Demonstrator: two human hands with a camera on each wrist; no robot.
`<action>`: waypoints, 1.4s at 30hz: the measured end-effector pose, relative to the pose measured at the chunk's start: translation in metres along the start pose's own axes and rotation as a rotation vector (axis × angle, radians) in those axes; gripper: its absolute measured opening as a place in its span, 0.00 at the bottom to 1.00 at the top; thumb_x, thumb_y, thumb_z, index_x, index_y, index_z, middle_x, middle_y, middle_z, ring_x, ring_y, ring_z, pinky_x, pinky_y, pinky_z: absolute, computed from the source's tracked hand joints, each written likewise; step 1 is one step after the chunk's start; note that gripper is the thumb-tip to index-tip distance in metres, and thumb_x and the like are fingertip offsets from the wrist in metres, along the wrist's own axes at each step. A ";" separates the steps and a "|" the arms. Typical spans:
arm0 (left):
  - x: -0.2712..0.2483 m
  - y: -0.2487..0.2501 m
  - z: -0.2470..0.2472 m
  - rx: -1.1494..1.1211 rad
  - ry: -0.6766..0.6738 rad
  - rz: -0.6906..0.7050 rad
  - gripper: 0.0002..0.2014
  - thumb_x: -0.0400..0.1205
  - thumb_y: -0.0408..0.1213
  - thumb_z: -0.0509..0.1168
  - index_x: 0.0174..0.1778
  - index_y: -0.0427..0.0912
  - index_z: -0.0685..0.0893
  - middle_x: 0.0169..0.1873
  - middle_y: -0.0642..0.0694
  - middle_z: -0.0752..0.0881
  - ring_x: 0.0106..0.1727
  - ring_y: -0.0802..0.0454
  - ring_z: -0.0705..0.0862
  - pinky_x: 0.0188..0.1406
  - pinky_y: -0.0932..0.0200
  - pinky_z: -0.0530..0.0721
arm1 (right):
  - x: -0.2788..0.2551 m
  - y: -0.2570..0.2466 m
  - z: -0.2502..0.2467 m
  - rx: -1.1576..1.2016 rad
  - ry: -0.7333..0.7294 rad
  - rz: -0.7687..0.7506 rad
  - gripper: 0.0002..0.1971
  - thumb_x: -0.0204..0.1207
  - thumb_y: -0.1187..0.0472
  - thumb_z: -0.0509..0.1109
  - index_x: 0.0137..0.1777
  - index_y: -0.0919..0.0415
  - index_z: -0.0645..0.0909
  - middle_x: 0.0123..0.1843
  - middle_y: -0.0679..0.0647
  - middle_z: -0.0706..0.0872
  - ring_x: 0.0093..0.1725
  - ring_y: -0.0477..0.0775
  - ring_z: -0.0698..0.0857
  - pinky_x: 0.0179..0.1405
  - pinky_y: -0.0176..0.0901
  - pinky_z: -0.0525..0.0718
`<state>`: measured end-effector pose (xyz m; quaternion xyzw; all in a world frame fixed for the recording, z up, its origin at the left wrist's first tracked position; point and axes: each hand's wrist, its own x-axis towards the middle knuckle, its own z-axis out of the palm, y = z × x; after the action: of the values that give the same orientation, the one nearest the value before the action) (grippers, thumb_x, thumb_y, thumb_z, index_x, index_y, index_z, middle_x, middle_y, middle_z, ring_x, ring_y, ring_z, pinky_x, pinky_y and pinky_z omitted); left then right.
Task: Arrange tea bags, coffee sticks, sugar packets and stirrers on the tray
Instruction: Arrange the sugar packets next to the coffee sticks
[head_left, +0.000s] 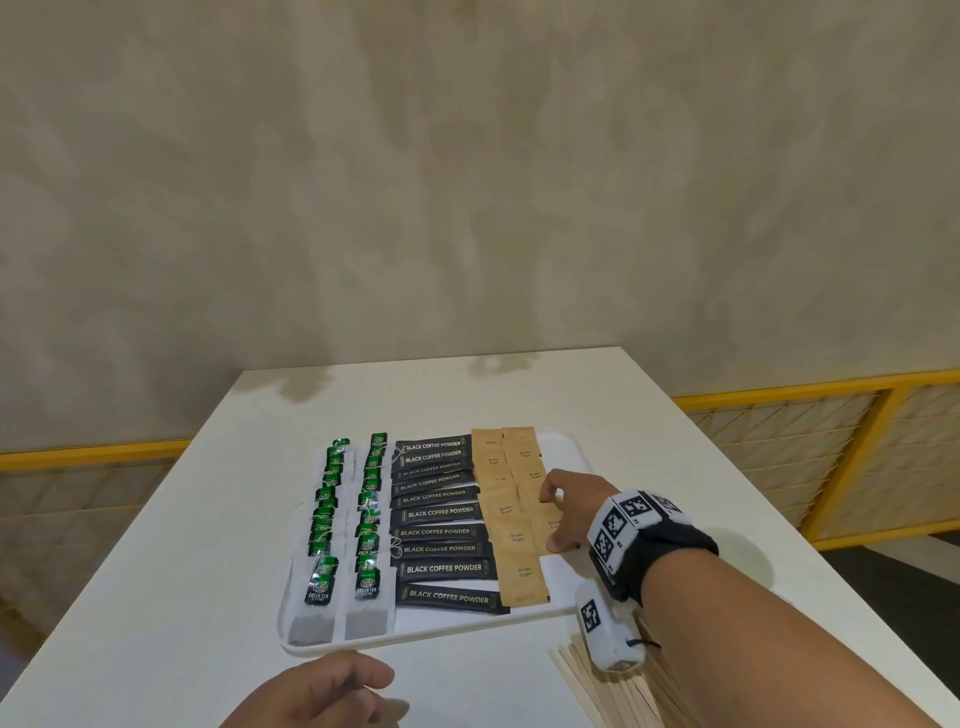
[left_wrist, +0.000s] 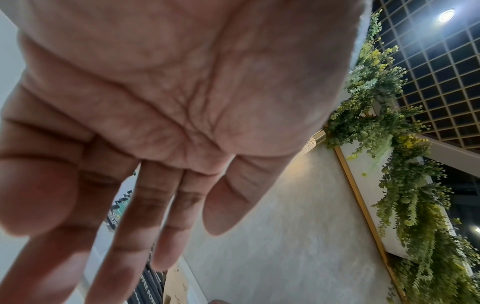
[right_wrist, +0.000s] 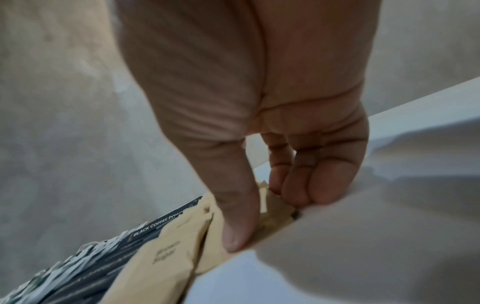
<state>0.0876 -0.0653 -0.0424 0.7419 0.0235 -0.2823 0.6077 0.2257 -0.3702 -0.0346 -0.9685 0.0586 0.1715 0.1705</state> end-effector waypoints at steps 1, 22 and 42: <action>-0.003 0.000 0.001 -0.016 -0.004 -0.004 0.08 0.77 0.29 0.69 0.50 0.29 0.88 0.41 0.37 0.92 0.46 0.48 0.92 0.38 0.69 0.85 | 0.000 0.000 0.000 -0.012 0.004 -0.002 0.25 0.69 0.59 0.80 0.64 0.50 0.73 0.61 0.48 0.80 0.51 0.49 0.79 0.49 0.38 0.81; -0.009 0.006 0.005 -0.081 0.045 0.014 0.06 0.73 0.26 0.71 0.39 0.35 0.93 0.41 0.34 0.91 0.44 0.44 0.92 0.39 0.63 0.86 | -0.026 -0.029 0.009 -0.130 -0.157 -0.024 0.29 0.58 0.34 0.81 0.42 0.57 0.76 0.40 0.47 0.83 0.42 0.50 0.83 0.50 0.42 0.84; -0.015 0.013 0.009 -0.082 0.013 -0.025 0.11 0.83 0.21 0.60 0.45 0.29 0.89 0.39 0.36 0.91 0.42 0.48 0.92 0.32 0.71 0.84 | -0.028 -0.014 0.014 0.050 -0.254 0.147 0.11 0.64 0.53 0.81 0.38 0.56 0.83 0.43 0.52 0.91 0.44 0.53 0.89 0.58 0.49 0.86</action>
<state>0.0767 -0.0724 -0.0253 0.7180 0.0484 -0.2839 0.6337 0.1980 -0.3503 -0.0329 -0.9276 0.1117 0.3033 0.1875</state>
